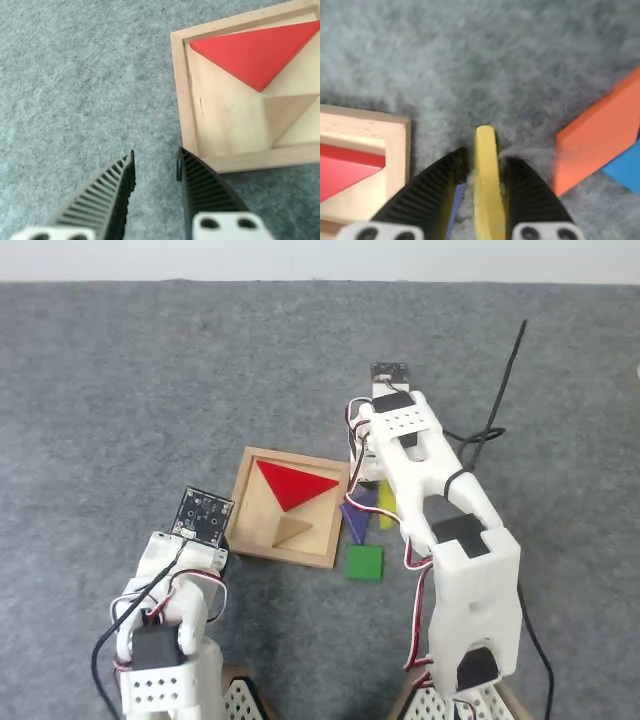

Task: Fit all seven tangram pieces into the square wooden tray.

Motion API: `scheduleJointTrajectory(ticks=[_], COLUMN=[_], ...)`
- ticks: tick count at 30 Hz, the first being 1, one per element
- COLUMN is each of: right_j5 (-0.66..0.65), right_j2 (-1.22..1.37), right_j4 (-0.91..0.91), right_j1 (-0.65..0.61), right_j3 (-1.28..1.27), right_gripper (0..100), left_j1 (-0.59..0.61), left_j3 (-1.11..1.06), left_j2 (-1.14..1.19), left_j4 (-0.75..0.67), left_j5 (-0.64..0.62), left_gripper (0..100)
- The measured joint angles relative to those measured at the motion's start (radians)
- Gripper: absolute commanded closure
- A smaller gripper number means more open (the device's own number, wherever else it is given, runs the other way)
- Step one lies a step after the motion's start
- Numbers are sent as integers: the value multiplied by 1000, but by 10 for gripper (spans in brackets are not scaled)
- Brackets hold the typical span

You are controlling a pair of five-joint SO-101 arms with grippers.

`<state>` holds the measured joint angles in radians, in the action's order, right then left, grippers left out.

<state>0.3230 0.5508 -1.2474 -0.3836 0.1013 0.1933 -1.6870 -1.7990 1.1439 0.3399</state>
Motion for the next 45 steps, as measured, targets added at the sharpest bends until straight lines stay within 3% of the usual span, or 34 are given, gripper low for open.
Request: scheduleJointTrajectory(ticks=[7,13,15,26,29,33,36,42,45], right_j5=[-3,-144,-164,-239,-298,-448,-555,-750,-876], right_j2=[-35,-91,-92,-176,-247,-285,-288,-288,-288], right_j4=[-54,-170,-213,-284,-287,-287,-264,-244,-244], right_j1=[14,9,17,75,11,-175,-293,-388,-453], right_j3=[-17,-18,-18,12,26,29,29,29,29], right_gripper=[925,951,997,991,991,991,991,991,991], left_j1=[0,0,0,0,0,14,89,423,528], left_j3=[0,0,0,0,0,0,0,0,0], left_j2=[0,0,0,0,0,0,0,0,0], left_j4=[0,0,0,0,0,0,-3,-138,-149], left_j5=[0,0,0,0,0,0,0,0,0], left_gripper=[866,866,866,866,866,866,865,863,863])
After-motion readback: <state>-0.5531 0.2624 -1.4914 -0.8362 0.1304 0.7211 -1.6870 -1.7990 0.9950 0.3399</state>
